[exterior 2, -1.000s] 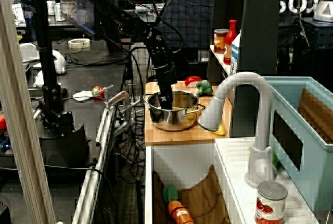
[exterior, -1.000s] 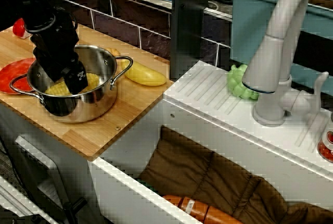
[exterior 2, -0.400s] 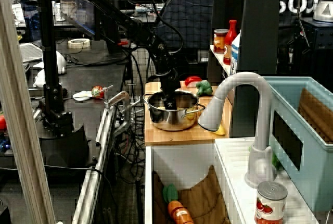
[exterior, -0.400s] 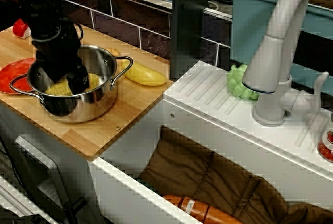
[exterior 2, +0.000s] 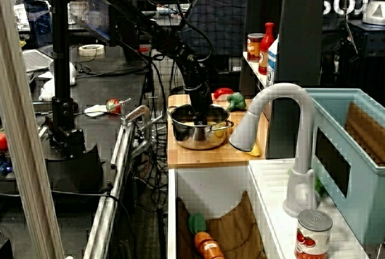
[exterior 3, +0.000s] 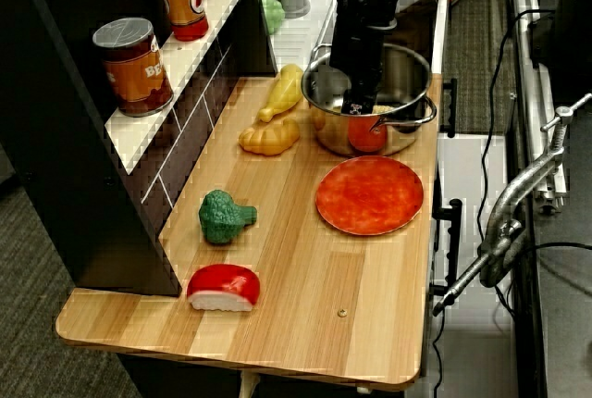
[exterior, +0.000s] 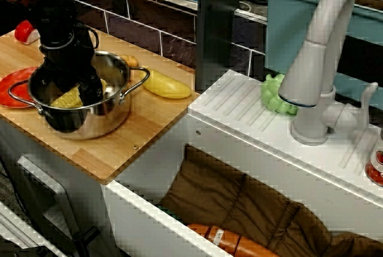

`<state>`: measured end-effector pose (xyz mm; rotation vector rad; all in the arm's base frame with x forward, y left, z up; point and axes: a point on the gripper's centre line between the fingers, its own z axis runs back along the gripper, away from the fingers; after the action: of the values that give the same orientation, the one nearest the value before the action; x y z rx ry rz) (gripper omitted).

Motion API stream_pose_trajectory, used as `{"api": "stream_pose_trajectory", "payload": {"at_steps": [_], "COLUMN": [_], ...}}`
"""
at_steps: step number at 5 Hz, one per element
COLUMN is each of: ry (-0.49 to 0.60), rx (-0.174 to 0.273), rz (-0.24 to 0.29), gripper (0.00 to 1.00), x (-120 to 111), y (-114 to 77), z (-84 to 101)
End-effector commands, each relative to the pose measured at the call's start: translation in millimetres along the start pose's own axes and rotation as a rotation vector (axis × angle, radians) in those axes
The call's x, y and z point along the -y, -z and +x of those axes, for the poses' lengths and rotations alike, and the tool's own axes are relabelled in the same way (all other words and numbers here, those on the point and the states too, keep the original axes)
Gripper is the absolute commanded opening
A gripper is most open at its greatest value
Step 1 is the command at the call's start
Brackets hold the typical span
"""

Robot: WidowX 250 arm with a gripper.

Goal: Put corn on plate

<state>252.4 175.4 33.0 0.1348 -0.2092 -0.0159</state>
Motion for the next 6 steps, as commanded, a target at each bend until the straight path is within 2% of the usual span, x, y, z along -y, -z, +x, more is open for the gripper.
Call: {"api": "stream_pose_trajectory", "payload": {"at_steps": [1,2,3,4,5,6], "ry": [-0.031,-0.035,-0.036,-0.025,-0.022,-0.017], "rx": [-0.001,-0.001,-0.025,-0.048,-0.092,-0.108], "rz": [0.008,-0.002,-0.031,-0.100,-0.143,-0.154], "gripper": [0.00,0.00,0.00,0.00,0.00,0.00], "x": [-5.5,-4.2,2.7,5.3,-2.6,-23.3], "y": [-1.2,-6.9,-28.4,-75.1,-122.6,-142.8], "z": [2.8,4.5,12.3,24.8,36.4,36.8]}}
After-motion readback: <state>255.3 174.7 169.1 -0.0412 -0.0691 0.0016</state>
